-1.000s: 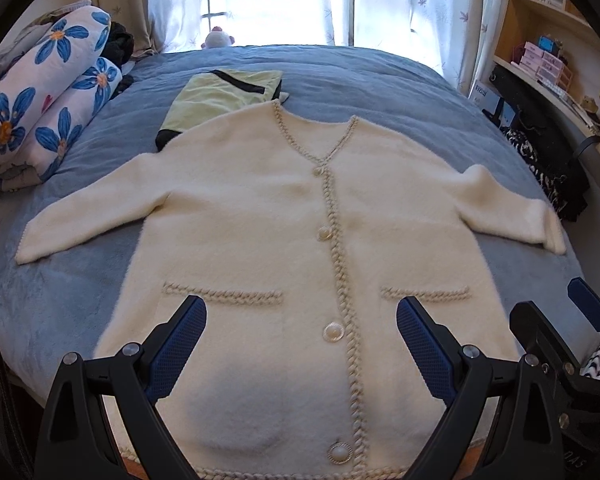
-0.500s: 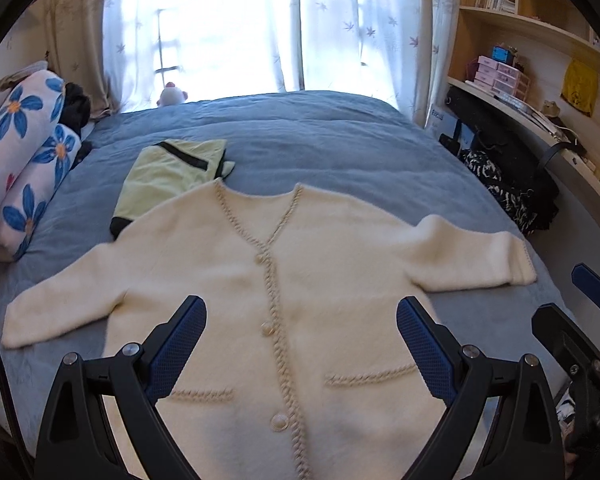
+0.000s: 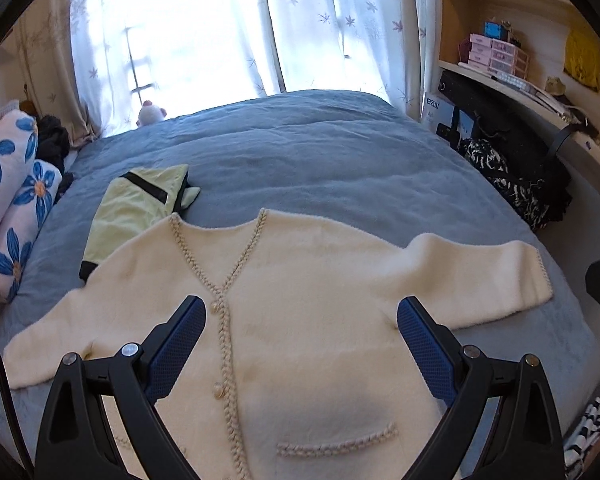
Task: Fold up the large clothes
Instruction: 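Move the right tool to the cuff of the cardigan sleeve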
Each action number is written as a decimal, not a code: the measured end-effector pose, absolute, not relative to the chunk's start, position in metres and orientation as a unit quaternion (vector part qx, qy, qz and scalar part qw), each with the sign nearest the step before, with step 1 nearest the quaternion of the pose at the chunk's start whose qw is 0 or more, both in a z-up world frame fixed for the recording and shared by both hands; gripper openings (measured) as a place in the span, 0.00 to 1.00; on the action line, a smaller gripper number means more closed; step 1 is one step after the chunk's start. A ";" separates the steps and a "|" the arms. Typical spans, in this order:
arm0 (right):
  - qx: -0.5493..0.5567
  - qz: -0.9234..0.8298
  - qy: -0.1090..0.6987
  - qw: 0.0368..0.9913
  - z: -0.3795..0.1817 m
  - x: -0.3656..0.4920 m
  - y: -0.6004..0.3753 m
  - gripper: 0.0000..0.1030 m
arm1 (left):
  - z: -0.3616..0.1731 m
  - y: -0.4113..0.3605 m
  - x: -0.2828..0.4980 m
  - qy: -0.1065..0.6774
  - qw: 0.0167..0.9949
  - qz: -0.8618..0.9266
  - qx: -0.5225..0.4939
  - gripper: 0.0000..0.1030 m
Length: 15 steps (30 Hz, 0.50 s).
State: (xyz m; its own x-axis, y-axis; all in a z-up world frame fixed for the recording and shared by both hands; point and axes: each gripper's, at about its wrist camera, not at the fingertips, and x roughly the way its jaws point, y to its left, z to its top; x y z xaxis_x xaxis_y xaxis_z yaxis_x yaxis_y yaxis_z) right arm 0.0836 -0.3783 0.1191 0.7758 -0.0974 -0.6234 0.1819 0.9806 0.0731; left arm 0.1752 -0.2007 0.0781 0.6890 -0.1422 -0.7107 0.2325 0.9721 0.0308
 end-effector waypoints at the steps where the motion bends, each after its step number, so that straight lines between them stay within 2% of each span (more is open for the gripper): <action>1: 0.072 -0.080 0.336 0.936 0.114 0.090 -0.389 1.00 | 0.074 -0.208 0.179 0.379 0.917 -0.106 0.061 0.93; 7: 0.129 -0.108 0.391 0.905 0.070 0.119 -0.442 1.00 | 0.047 -0.259 0.202 0.367 0.919 -0.109 0.090 0.93; 15: 0.200 -0.159 0.443 0.859 -0.002 0.134 -0.513 0.97 | 0.010 -0.293 0.226 0.368 0.920 -0.115 0.073 0.93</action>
State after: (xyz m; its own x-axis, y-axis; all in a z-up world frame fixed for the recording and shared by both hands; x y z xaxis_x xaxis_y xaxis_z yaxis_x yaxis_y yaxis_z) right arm 0.1341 -0.5130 -0.0024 0.5566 -0.0968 -0.8251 0.4513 0.8691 0.2025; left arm 0.2260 -0.2929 0.0100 0.7024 -0.1574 -0.6942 0.2652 0.9629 0.0499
